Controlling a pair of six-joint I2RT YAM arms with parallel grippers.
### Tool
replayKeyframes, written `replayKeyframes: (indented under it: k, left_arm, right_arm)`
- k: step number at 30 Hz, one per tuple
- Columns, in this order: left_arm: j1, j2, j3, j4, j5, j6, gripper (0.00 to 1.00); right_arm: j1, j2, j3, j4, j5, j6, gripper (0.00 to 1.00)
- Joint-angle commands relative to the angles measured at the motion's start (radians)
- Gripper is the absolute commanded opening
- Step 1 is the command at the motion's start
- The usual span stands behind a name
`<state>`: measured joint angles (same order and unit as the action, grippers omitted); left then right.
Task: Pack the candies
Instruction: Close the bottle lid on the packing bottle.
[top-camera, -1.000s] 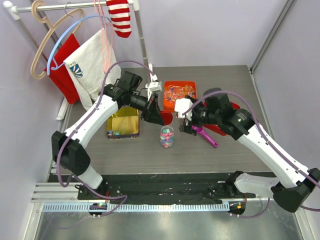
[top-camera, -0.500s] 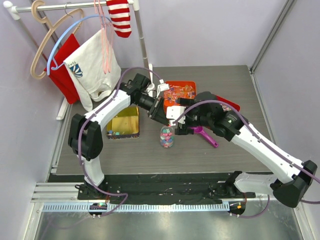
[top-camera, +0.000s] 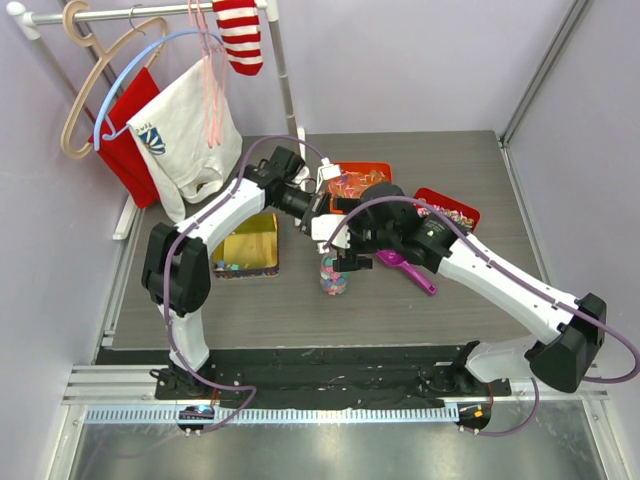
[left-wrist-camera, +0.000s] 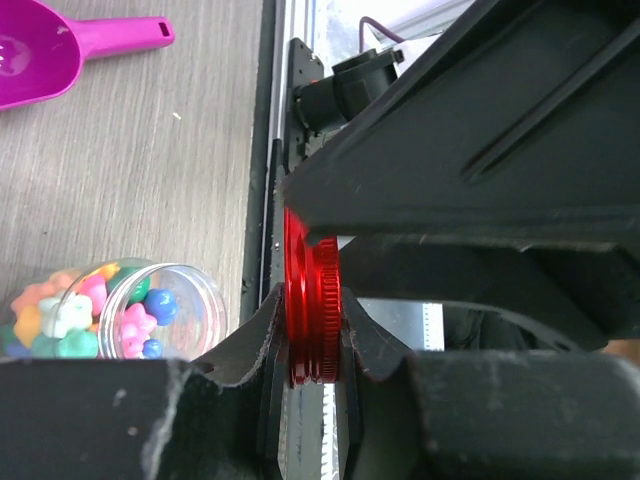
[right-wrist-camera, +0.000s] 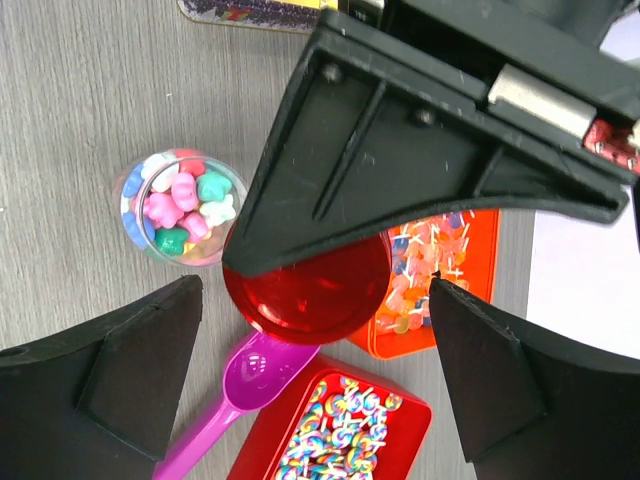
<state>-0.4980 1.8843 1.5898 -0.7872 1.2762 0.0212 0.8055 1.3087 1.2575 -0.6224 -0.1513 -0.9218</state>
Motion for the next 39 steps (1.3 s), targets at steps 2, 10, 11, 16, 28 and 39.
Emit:
replayKeyframes:
  k: [2, 10, 11, 16, 28, 39]
  left_arm:
    - [-0.004, -0.001, 0.029, 0.028, 0.061, -0.017, 0.0]
    - [-0.005, -0.001, 0.016, 0.029, 0.063, -0.017, 0.0]
    - [-0.005, 0.001, 0.015, 0.029, 0.063, -0.017, 0.0]
    - [-0.005, 0.006, 0.01, 0.028, 0.063, -0.017, 0.0]
    - [-0.005, -0.002, 0.012, 0.028, 0.077, -0.017, 0.0]
    - [-0.005, -0.011, 0.013, 0.006, 0.074, 0.009, 0.01]
  right_arm:
    - [0.02, 0.024, 0.065, 0.027, 0.044, -0.014, 1.0]
    - [0.023, 0.037, 0.085, 0.024, 0.039, -0.011, 0.96]
    - [0.023, 0.035, 0.086, 0.021, 0.035, -0.012, 0.95]
    - [0.021, 0.032, 0.106, -0.003, 0.019, -0.008, 0.85]
    - [0.021, 0.049, 0.102, -0.022, 0.002, -0.002, 0.53]
    - [0.021, 0.049, 0.126, -0.019, 0.045, 0.014, 0.77]
